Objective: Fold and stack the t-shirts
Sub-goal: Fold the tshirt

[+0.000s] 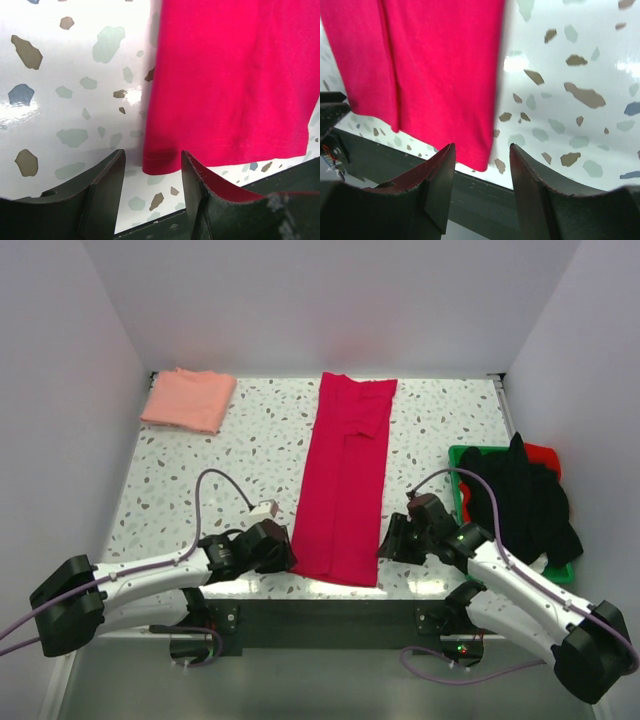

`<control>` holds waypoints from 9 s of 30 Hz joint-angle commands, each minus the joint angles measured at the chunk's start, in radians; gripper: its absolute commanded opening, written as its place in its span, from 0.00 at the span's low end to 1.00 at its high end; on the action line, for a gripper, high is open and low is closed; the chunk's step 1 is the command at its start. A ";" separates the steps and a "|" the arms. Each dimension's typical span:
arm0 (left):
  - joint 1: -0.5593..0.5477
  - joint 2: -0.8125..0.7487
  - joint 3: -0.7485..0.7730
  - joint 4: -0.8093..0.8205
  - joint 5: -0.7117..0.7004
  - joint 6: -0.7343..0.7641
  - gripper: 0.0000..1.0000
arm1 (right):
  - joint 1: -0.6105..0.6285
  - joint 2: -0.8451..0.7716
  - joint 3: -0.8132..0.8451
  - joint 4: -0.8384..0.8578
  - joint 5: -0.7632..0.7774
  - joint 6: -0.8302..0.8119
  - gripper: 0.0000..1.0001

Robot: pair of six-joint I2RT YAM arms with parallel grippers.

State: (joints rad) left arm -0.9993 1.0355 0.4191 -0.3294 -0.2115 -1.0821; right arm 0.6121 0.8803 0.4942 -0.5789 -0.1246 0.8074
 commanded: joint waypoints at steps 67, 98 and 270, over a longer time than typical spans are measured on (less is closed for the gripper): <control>-0.125 0.049 -0.031 0.133 0.080 -0.064 0.09 | 0.025 0.065 -0.166 0.028 -0.219 0.144 0.14; 0.249 0.538 0.592 0.230 -0.046 0.175 0.02 | -0.126 0.526 0.501 0.169 0.194 -0.148 0.00; 0.498 0.011 -0.127 0.314 0.543 0.228 0.51 | -0.167 0.118 -0.098 0.260 -0.259 0.033 0.46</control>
State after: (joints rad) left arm -0.4911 1.0462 0.3119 -0.1097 0.2401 -0.8272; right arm 0.4404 1.0161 0.4149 -0.4026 -0.3481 0.7601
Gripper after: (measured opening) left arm 0.511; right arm 0.459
